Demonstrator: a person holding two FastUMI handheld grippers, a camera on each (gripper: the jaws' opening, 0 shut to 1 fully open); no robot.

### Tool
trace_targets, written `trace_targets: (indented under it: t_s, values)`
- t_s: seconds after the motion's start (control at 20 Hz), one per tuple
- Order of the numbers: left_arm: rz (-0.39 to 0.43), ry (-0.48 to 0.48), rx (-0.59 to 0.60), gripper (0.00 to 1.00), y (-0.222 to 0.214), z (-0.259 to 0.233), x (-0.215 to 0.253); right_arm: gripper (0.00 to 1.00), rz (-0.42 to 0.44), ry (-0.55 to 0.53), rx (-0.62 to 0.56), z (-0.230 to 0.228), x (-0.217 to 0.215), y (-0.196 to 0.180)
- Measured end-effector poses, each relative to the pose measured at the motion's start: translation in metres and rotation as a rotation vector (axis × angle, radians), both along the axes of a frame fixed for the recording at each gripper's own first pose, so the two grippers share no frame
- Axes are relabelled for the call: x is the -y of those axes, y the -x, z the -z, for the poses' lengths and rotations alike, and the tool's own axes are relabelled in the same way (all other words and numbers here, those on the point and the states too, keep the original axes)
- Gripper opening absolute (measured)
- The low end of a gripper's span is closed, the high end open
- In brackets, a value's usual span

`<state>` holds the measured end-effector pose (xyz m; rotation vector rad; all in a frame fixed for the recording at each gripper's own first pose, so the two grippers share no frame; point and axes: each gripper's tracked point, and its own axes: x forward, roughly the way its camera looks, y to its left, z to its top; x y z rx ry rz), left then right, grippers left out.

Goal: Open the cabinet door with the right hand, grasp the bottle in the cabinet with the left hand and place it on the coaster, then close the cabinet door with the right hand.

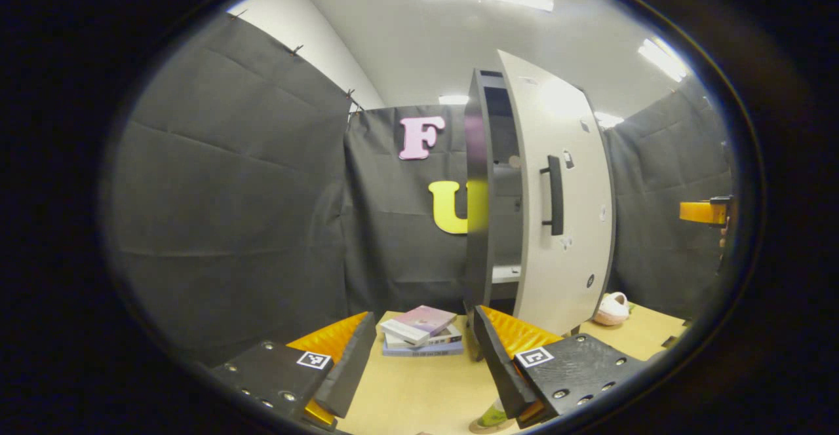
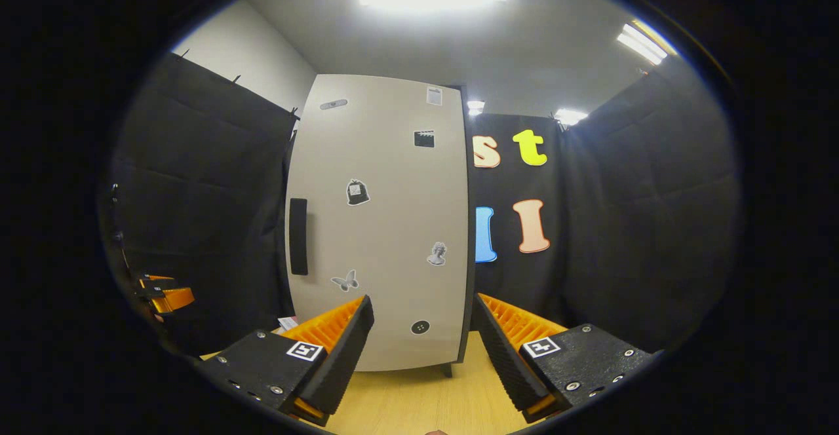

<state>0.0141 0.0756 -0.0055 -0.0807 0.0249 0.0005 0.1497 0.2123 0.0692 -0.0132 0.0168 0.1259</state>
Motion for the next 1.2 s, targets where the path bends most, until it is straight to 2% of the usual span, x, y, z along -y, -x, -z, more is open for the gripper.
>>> trace_targets:
  t_s: [0.1, 0.15, 0.2, 0.25, 0.3, 0.35, 0.45, 0.5, 0.55, 0.95, 1.2]
  values:
    - [0.007, -0.013, 0.006, 0.9, 0.001, -0.007, 0.017, 0.94, 0.012, 0.004, -0.003, 0.003, 0.02, 0.005]
    - [0.011, -0.017, 0.011, 0.86, 0.002, -0.01, 0.025, 0.94, 0.02, 0.003, -0.004, 0.005, 0.029, 0.007]
    - [0.019, -0.017, 0.017, 0.9, 0.003, -0.016, 0.035, 0.94, 0.028, 0.0, -0.006, 0.006, 0.038, 0.01]
    - [0.025, -0.015, 0.022, 0.86, 0.003, -0.019, 0.044, 0.94, 0.035, -0.003, -0.006, 0.008, 0.047, 0.013]
    - [0.03, -0.011, 0.024, 0.86, 0.002, -0.021, 0.051, 0.94, 0.044, -0.004, -0.005, 0.01, 0.054, 0.014]
    - [0.033, -0.005, 0.019, 0.9, 0.002, -0.02, 0.055, 0.94, 0.055, -0.003, -0.001, 0.013, 0.061, 0.016]
    - [0.034, 0.003, 0.01, 0.9, 0.003, -0.02, 0.062, 0.94, 0.064, -0.008, -0.011, 0.022, 0.07, 0.017]
    - [0.033, 0.0, 0.009, 0.86, 0.002, -0.021, 0.063, 0.94, 0.064, -0.016, -0.018, 0.025, 0.073, 0.018]
    - [0.031, -0.006, 0.009, 0.9, 0.002, -0.021, 0.065, 0.95, 0.064, -0.025, -0.023, 0.027, 0.076, 0.018]
    - [0.023, -0.038, 0.022, 0.9, 0.003, -0.03, 0.069, 0.94, 0.068, -0.092, -0.036, 0.032, 0.084, 0.011]
    - [0.022, -0.039, 0.03, 0.9, 0.0, -0.032, 0.068, 0.94, 0.066, -0.075, -0.037, 0.034, 0.082, 0.008]
